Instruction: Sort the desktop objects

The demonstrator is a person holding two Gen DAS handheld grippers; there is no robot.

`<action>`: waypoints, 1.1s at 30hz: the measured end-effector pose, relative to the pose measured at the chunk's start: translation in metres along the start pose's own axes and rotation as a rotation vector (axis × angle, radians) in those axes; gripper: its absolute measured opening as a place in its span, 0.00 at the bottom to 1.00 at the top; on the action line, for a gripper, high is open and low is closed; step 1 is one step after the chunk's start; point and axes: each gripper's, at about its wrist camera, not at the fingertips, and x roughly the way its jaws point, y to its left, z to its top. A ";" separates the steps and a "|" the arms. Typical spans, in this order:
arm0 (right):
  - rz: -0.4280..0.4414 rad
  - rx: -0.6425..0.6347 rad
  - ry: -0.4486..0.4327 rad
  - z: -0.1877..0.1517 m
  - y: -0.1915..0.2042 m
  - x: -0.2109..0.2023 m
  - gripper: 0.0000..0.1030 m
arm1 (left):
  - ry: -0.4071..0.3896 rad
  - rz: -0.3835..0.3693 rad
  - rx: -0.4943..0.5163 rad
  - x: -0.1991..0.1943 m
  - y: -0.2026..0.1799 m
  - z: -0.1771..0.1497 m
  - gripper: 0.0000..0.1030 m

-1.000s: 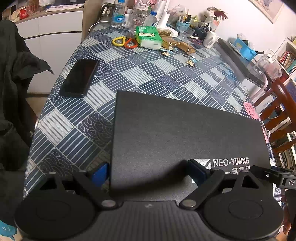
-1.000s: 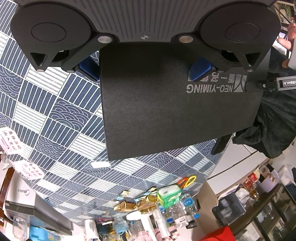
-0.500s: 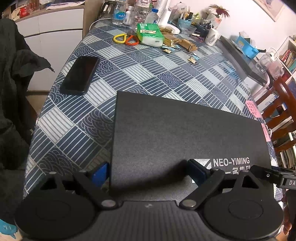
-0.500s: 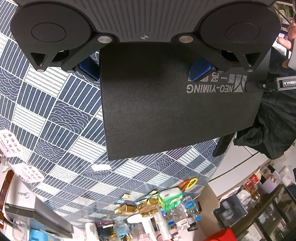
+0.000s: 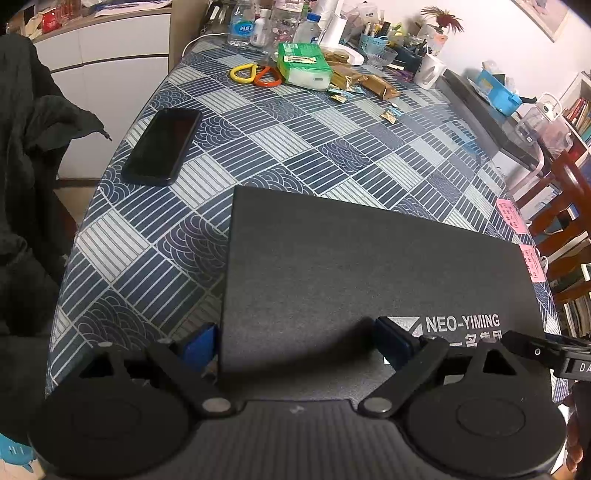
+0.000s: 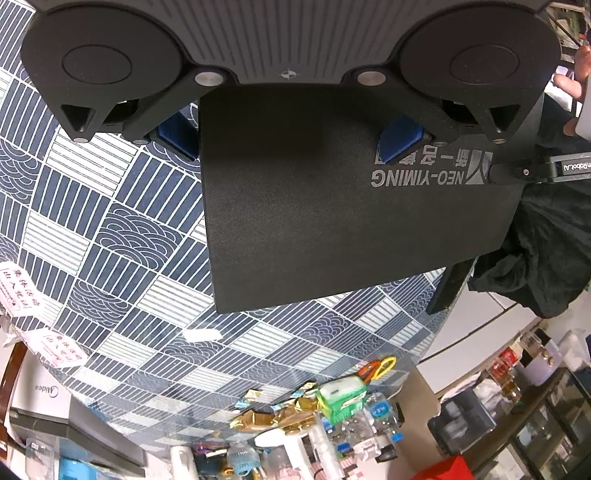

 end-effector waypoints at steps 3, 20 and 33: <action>0.002 -0.002 -0.005 -0.001 0.000 0.000 1.00 | -0.001 0.002 -0.008 0.000 0.000 0.000 1.00; 0.013 -0.006 -0.025 -0.006 -0.003 -0.002 1.00 | 0.031 0.000 -0.071 0.003 0.006 0.006 1.00; 0.016 -0.004 -0.036 -0.007 -0.002 -0.002 1.00 | 0.006 0.012 -0.060 0.002 0.003 0.003 1.00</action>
